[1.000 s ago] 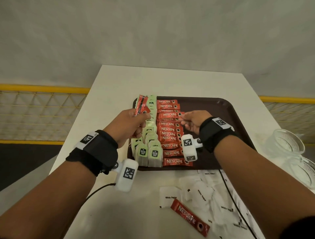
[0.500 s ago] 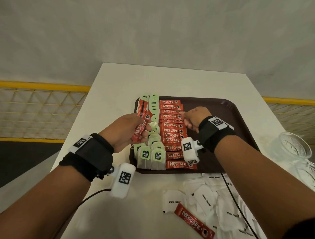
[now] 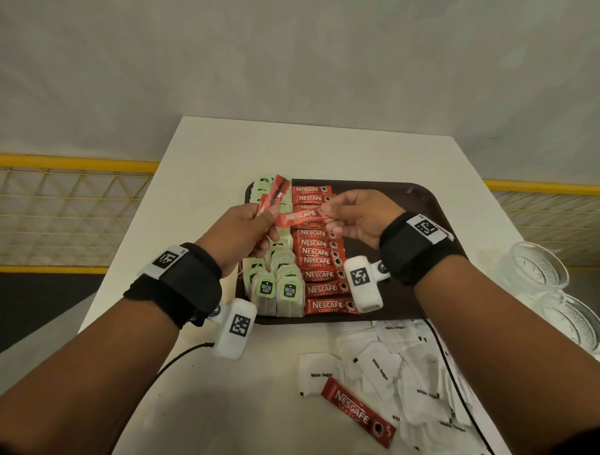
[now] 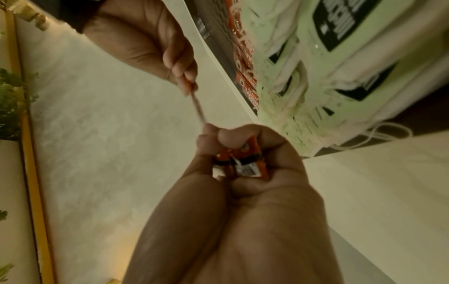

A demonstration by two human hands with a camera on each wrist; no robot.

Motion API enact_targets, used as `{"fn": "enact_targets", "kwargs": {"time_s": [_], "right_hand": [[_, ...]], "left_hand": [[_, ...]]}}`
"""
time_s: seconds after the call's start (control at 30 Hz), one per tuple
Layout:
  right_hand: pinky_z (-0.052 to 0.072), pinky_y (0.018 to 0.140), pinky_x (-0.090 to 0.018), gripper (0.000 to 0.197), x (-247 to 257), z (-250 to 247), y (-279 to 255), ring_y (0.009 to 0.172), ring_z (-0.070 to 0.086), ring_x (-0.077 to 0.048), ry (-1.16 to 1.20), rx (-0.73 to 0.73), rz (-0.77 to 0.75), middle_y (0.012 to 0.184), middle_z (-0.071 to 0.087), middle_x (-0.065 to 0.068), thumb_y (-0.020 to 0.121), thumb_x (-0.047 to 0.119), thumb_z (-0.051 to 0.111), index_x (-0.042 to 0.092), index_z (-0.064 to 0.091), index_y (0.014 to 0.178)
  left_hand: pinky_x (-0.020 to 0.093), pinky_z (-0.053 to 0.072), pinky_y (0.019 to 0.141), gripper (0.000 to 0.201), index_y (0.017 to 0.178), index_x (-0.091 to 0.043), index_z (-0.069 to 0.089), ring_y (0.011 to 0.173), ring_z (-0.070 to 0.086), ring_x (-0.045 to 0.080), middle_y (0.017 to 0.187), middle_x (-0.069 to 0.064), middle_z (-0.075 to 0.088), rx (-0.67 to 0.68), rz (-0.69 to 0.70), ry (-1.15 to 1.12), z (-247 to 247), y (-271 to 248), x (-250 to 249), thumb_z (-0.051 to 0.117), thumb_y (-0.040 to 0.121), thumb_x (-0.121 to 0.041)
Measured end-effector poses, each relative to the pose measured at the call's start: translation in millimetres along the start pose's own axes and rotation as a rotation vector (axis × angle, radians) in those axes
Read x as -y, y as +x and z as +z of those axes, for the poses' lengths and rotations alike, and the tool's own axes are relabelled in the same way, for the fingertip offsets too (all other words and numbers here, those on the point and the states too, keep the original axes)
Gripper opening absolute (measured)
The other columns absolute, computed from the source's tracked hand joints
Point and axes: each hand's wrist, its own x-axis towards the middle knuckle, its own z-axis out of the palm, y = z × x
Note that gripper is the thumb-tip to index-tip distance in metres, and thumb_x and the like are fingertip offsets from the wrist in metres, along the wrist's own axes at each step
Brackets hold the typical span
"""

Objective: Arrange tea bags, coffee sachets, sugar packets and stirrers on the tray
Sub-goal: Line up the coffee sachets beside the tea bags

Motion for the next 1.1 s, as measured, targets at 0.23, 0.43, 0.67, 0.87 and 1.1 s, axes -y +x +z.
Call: {"fn": "enact_targets", "kwargs": {"time_s": [0.23, 0.43, 0.67, 0.87, 1.1], "right_hand": [[0.060, 0.063, -0.024, 0.012, -17.7, -16.3, 5.6, 0.080, 0.072, -0.023, 0.128, -0.235, 0.142, 0.099, 0.070, -0.021, 0.089, -0.002, 0.061, -0.003, 0.062, 0.101], [0.057, 0.050, -0.021, 0.018, -16.8, -7.9, 17.0, 0.070, 0.067, -0.017, -0.088, -0.290, 0.258, 0.100, 0.068, -0.018, 0.090, 0.004, 0.063, -0.002, 0.062, 0.107], [0.049, 0.060, -0.018, 0.019, -11.7, -4.0, 29.7, 0.059, 0.054, -0.009, -0.339, -0.297, 0.403, 0.077, 0.063, -0.007, 0.092, 0.019, 0.063, 0.006, 0.058, 0.105], [0.046, 0.048, -0.021, 0.021, -10.9, -3.4, 24.5, 0.050, 0.050, -0.011, -0.421, -0.346, 0.260, 0.072, 0.061, -0.006, 0.090, 0.026, 0.067, 0.007, 0.059, 0.090], [0.035, 0.038, -0.021, 0.033, 10.0, 23.2, -1.3, 0.042, 0.044, -0.009, -0.436, -0.037, -0.091, 0.072, 0.064, -0.002, 0.095, 0.046, 0.053, 0.015, 0.062, 0.100]], "left_hand": [[0.022, 0.047, 0.054, 0.023, 0.104, -0.008, 0.057, 0.055, 0.048, 0.011, 0.074, 0.002, 0.057, -0.036, -0.094, -0.080, -10.7, -0.2, 4.5, 0.039, 0.106, -0.023], [0.022, 0.045, 0.051, 0.022, 0.106, -0.007, 0.057, 0.056, 0.048, 0.013, 0.071, 0.001, 0.056, -0.016, -0.111, -0.083, -7.8, -3.0, 6.0, 0.039, 0.104, -0.019], [0.028, 0.044, 0.055, 0.027, 0.107, -0.005, 0.060, 0.055, 0.047, 0.015, 0.069, 0.003, 0.055, -0.008, -0.137, -0.132, -5.4, -4.0, 7.8, 0.037, 0.102, -0.019], [0.025, 0.048, 0.054, 0.027, 0.107, -0.005, 0.059, 0.055, 0.050, 0.013, 0.072, 0.003, 0.059, 0.039, -0.119, -0.118, -2.3, -5.7, 8.4, 0.037, 0.105, -0.021], [0.020, 0.046, 0.050, 0.017, 0.110, -0.011, 0.060, 0.055, 0.054, 0.009, 0.084, 0.006, 0.066, 0.037, 0.069, 0.125, 3.9, -2.4, 13.9, 0.054, 0.100, -0.024]]}}
